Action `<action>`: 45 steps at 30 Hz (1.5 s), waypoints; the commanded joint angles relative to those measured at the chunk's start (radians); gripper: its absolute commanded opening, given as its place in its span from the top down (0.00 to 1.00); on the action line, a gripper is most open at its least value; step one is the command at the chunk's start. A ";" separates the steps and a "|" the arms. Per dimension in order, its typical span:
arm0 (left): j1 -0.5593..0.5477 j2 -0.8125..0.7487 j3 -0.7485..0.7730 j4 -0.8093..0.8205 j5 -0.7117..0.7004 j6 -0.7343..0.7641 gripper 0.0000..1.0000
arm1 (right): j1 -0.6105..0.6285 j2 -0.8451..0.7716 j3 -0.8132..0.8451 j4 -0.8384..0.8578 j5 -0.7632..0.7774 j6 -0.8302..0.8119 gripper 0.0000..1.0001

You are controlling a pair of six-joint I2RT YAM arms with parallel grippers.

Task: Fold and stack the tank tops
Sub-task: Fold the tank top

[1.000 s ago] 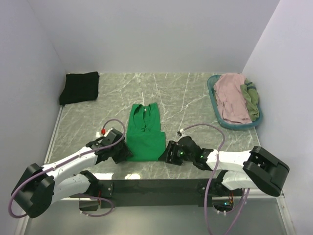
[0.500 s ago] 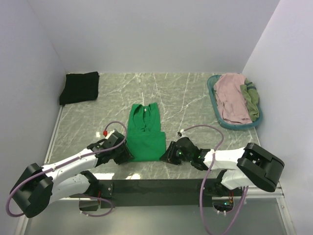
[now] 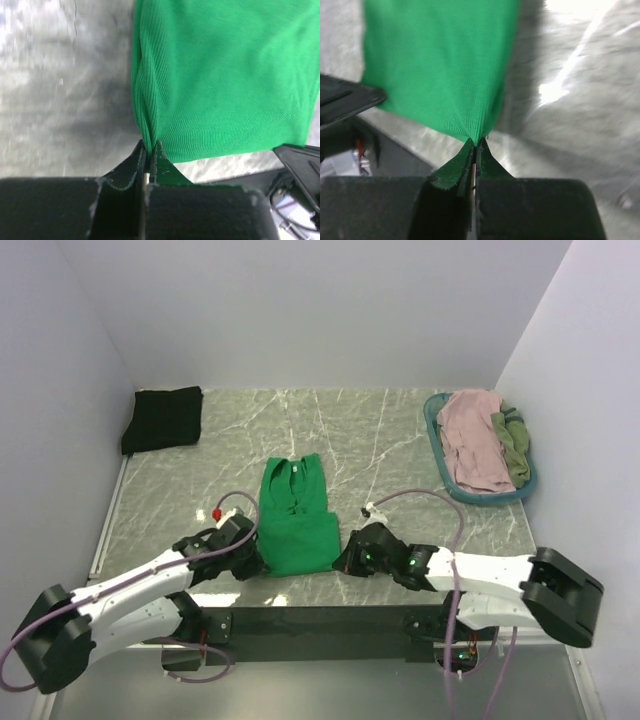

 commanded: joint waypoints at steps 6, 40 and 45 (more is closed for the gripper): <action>-0.074 -0.168 0.060 -0.220 0.032 -0.059 0.99 | 0.129 -0.213 0.105 -0.255 0.086 0.005 1.00; 0.560 0.770 0.831 0.241 0.266 0.285 0.94 | -0.463 0.788 1.125 -0.338 -0.220 -0.425 0.94; 0.610 0.918 0.939 0.291 0.386 0.312 0.39 | -0.499 0.891 1.248 -0.347 -0.242 -0.425 0.50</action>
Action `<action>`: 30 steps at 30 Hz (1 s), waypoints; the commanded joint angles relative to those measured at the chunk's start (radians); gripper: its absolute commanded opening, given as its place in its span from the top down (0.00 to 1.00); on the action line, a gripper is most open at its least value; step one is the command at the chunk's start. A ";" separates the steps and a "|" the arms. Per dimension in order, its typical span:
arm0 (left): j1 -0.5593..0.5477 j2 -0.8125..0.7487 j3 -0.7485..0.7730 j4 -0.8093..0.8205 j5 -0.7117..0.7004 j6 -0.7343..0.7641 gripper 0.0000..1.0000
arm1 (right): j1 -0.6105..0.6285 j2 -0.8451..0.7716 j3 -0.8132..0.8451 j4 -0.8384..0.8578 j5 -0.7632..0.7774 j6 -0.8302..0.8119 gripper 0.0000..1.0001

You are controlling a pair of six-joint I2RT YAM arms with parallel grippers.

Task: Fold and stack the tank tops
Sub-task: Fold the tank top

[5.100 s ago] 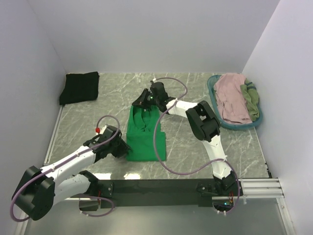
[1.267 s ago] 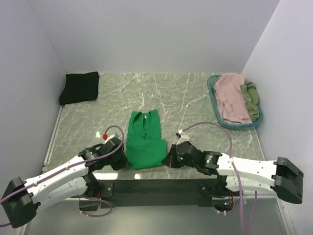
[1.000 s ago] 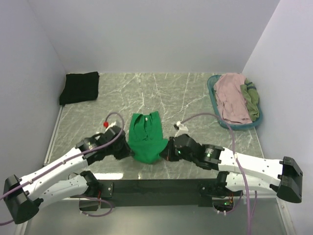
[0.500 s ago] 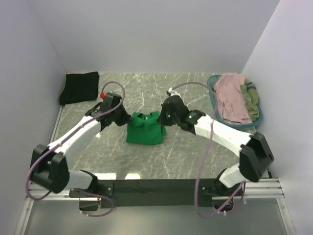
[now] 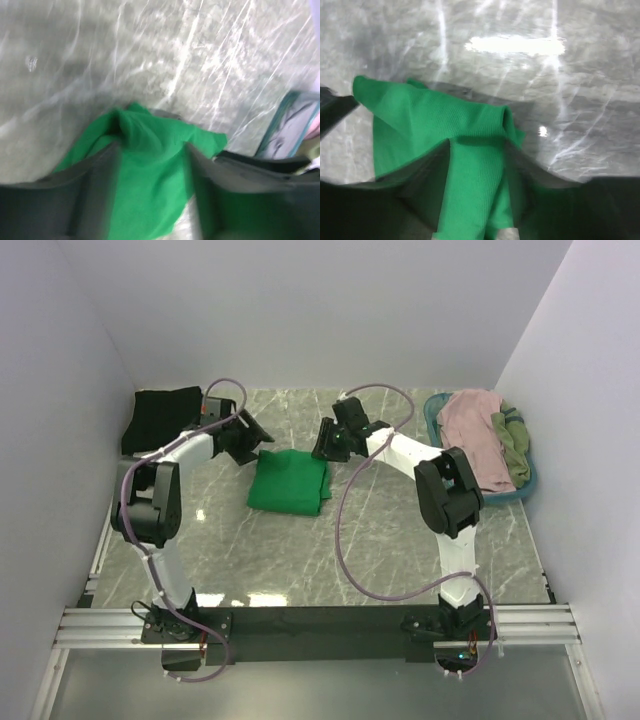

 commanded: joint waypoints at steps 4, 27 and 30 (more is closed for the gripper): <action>0.051 -0.033 0.069 0.085 0.103 0.053 0.12 | -0.031 -0.057 0.054 0.000 -0.005 -0.013 0.40; -0.083 -0.351 -0.399 0.023 -0.091 0.176 0.06 | 0.188 -0.264 -0.403 0.081 0.165 0.023 0.46; -0.095 -0.329 -0.419 0.046 -0.086 0.167 0.06 | 0.187 -0.228 -0.398 0.103 0.151 0.030 0.57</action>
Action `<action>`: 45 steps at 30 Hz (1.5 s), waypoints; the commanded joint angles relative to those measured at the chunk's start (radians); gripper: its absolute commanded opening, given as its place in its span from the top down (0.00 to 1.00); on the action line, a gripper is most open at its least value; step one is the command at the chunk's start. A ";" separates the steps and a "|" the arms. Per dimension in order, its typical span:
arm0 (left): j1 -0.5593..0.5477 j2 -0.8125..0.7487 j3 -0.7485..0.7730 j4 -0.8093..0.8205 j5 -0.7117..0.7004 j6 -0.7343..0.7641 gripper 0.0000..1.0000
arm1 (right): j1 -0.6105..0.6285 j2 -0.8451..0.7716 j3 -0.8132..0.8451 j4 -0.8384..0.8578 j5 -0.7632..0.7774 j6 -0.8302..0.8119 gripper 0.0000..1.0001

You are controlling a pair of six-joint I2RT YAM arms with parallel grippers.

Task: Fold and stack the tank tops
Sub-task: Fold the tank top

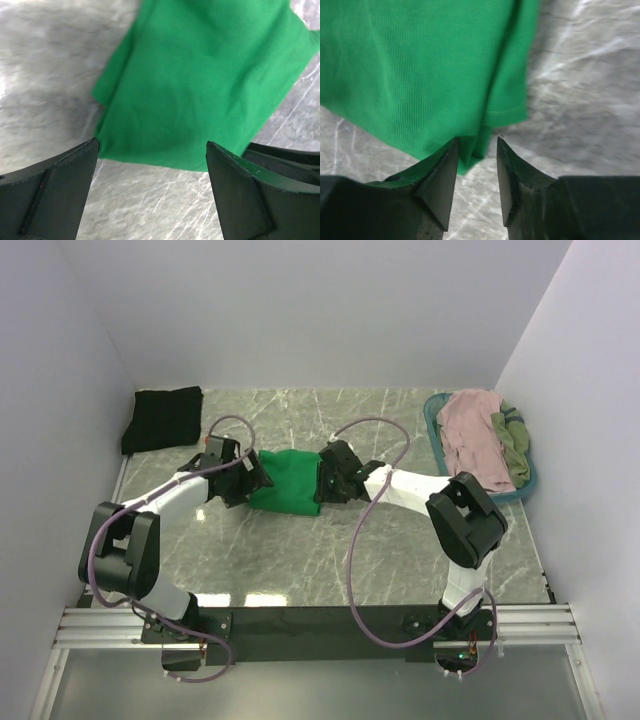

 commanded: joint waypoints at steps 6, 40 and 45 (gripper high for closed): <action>-0.039 0.047 -0.026 0.078 -0.014 0.024 0.06 | 0.007 -0.008 -0.029 0.098 -0.030 0.042 0.57; 0.064 0.283 0.252 0.135 0.247 0.087 0.00 | -0.142 -0.170 -0.037 -0.023 -0.010 -0.108 0.61; 0.068 0.326 0.333 0.125 0.266 0.074 0.01 | -0.164 -0.109 0.087 0.056 -0.279 -0.102 0.61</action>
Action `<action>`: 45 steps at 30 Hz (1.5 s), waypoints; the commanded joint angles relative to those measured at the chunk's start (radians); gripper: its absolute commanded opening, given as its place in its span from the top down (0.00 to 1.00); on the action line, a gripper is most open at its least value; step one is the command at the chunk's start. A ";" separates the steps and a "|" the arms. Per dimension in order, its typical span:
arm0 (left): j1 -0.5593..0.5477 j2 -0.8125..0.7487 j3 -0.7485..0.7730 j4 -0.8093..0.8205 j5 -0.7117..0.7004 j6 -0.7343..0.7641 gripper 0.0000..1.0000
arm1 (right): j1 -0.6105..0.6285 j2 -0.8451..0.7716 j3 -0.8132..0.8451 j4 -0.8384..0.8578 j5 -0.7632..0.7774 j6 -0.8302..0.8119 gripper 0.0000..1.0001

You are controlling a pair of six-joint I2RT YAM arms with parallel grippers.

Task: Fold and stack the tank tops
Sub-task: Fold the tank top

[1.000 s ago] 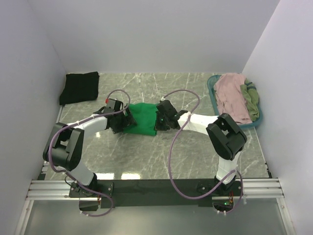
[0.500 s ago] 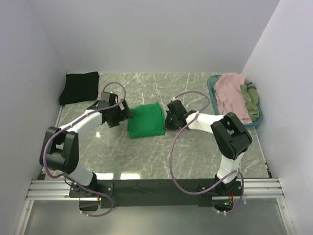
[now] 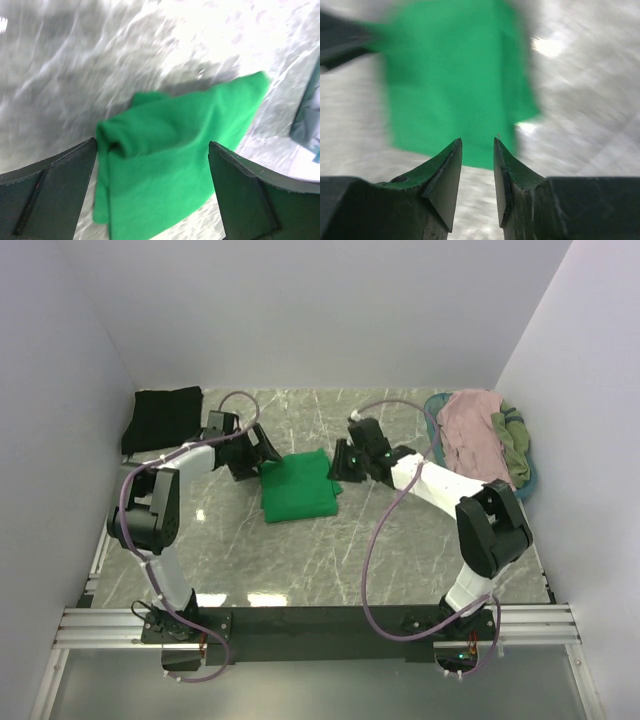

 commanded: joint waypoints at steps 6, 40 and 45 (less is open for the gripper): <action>0.005 0.100 0.144 -0.021 0.035 -0.019 0.03 | -0.049 0.276 0.298 0.189 -0.454 0.111 0.62; 0.044 0.125 0.100 0.297 0.006 -0.086 0.10 | -0.164 0.649 0.361 0.465 -0.625 0.443 0.66; 0.057 0.009 0.112 0.176 -0.118 -0.037 0.06 | -0.176 0.651 0.364 0.425 -0.608 0.410 0.66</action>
